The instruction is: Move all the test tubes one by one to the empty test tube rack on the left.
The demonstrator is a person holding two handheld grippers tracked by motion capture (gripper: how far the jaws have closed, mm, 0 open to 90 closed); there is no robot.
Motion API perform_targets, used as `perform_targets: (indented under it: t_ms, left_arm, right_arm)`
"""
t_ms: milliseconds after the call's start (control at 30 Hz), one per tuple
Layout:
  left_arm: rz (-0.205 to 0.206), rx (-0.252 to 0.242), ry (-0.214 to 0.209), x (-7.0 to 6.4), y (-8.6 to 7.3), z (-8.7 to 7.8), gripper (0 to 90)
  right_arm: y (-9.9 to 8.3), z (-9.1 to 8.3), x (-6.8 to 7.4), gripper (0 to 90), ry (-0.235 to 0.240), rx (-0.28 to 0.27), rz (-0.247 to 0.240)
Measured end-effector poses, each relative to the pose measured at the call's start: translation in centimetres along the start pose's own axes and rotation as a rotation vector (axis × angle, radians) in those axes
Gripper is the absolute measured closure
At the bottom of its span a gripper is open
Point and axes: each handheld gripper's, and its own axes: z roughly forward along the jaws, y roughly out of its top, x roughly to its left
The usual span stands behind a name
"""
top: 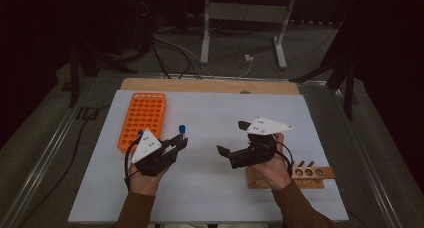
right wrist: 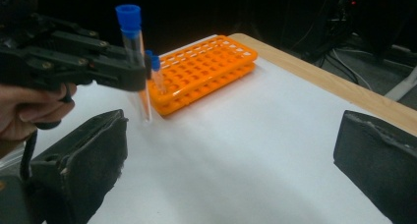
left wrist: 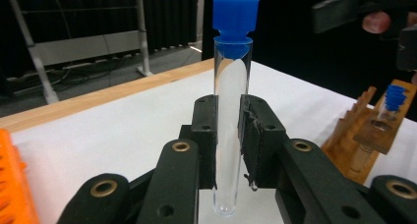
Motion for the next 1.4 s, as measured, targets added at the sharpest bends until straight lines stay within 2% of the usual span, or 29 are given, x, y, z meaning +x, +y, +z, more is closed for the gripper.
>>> perform_targets:
  t_ms: [400, 900, 1200, 1400]
  left_arm:
    - [-0.030, -0.005, 0.062, 1.8, 0.1, -1.4, 78.2]
    - [-0.052, -0.003, 0.125, 3.5, -0.3, -2.5, 78.2]
    - [-0.060, -0.014, 0.182, 4.6, -0.7, -3.4, 78.2]
    - [-0.061, -0.008, 0.222, 5.3, -1.1, -3.9, 78.1]
  right_arm:
    - [-0.5, -1.6, -1.4, 0.1, -0.051, 0.004, 0.000]
    - [-1.2, -4.0, -3.7, 0.1, -0.105, -0.019, 0.048]
    - [-2.0, -5.3, -5.1, 0.1, -0.154, -0.024, 0.071]
    - [-2.7, -6.0, -5.8, 0.1, -0.170, -0.030, 0.088]
